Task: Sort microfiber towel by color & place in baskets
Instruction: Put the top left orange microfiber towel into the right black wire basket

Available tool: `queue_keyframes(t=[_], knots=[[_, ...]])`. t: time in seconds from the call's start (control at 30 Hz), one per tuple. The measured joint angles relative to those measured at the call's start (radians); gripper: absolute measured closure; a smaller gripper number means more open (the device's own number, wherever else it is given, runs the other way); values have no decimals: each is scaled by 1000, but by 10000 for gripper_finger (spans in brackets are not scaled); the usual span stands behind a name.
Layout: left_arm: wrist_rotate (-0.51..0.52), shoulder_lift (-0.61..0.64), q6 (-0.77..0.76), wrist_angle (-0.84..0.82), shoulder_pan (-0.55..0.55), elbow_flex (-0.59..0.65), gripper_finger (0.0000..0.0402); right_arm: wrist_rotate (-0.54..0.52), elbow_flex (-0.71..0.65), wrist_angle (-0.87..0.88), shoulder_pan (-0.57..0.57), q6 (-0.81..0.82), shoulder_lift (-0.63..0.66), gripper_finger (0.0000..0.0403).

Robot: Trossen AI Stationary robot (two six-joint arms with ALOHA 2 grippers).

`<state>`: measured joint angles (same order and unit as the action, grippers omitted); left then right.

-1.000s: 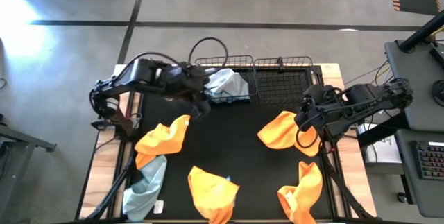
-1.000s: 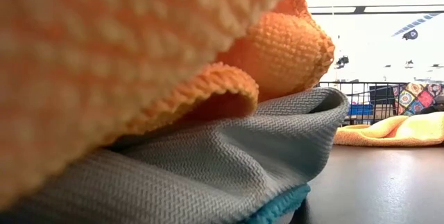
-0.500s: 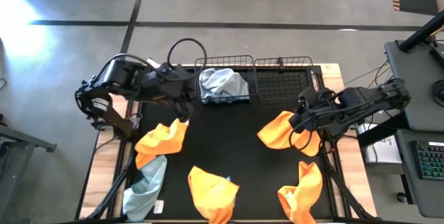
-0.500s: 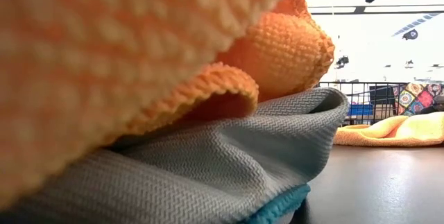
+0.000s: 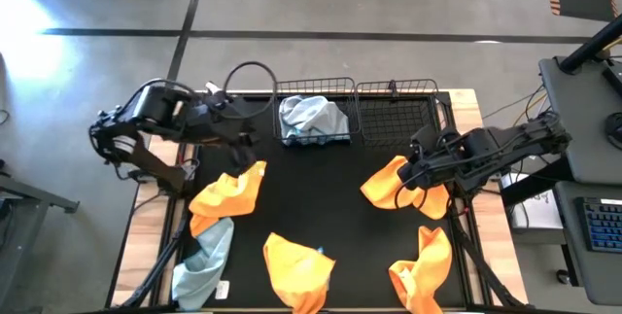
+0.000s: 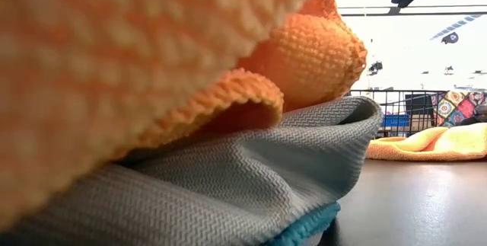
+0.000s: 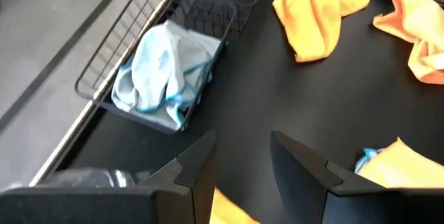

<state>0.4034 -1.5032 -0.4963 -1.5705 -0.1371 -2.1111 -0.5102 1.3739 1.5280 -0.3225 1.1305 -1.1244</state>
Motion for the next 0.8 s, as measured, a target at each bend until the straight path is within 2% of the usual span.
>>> queue_keyframes(t=[0.37,0.8], knots=[[4,269,-213,0,0,361,283,21,0,-1,0,42,-26,280],[-138,438,-318,4,0,757,283,21,0,-5,0,85,-51,280]])
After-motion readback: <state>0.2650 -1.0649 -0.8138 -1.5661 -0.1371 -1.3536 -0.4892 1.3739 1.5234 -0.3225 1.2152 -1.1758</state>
